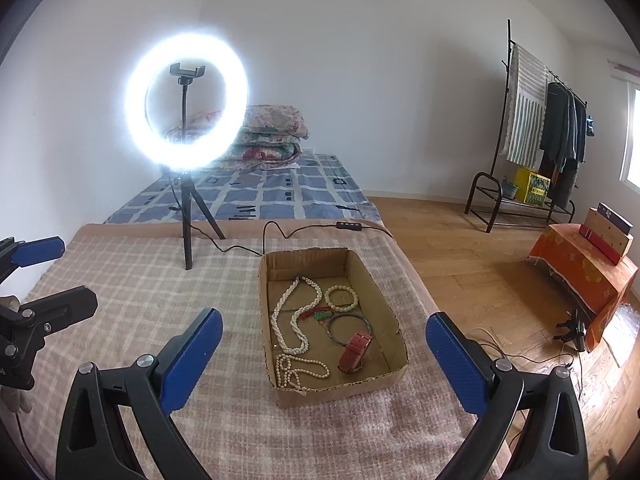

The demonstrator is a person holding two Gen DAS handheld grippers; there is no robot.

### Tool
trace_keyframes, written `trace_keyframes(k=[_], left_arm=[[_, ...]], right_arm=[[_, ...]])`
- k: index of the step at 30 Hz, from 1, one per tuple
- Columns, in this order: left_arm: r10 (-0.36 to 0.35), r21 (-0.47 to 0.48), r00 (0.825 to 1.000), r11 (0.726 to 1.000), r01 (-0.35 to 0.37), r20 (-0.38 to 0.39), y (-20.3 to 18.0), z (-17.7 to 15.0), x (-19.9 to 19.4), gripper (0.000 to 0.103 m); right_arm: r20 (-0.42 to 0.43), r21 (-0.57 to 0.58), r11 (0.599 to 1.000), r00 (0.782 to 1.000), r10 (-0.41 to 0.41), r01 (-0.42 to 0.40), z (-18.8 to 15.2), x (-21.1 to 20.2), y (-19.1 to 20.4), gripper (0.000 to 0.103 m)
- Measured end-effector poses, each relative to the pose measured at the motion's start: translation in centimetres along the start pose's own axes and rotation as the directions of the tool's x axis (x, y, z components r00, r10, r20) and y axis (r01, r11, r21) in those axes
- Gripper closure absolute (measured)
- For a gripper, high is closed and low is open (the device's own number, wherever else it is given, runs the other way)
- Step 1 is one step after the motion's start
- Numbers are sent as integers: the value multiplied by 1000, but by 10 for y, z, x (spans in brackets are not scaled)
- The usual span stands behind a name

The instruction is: Organize jewelry

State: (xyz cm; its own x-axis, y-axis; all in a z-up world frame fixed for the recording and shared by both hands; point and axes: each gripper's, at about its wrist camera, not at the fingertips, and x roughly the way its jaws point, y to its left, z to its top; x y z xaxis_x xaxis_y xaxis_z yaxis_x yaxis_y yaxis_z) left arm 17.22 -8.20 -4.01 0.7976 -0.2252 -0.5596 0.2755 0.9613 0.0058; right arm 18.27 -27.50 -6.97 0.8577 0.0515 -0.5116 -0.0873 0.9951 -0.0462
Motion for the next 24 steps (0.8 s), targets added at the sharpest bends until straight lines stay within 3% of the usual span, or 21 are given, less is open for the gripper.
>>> trace_keyframes(k=[24], left_arm=[[10,14,1000,1000,-9,-6,-2,2,-3,0]], right_arm=[[-8,6,1000,1000,0,0,-1,3,-2,0]])
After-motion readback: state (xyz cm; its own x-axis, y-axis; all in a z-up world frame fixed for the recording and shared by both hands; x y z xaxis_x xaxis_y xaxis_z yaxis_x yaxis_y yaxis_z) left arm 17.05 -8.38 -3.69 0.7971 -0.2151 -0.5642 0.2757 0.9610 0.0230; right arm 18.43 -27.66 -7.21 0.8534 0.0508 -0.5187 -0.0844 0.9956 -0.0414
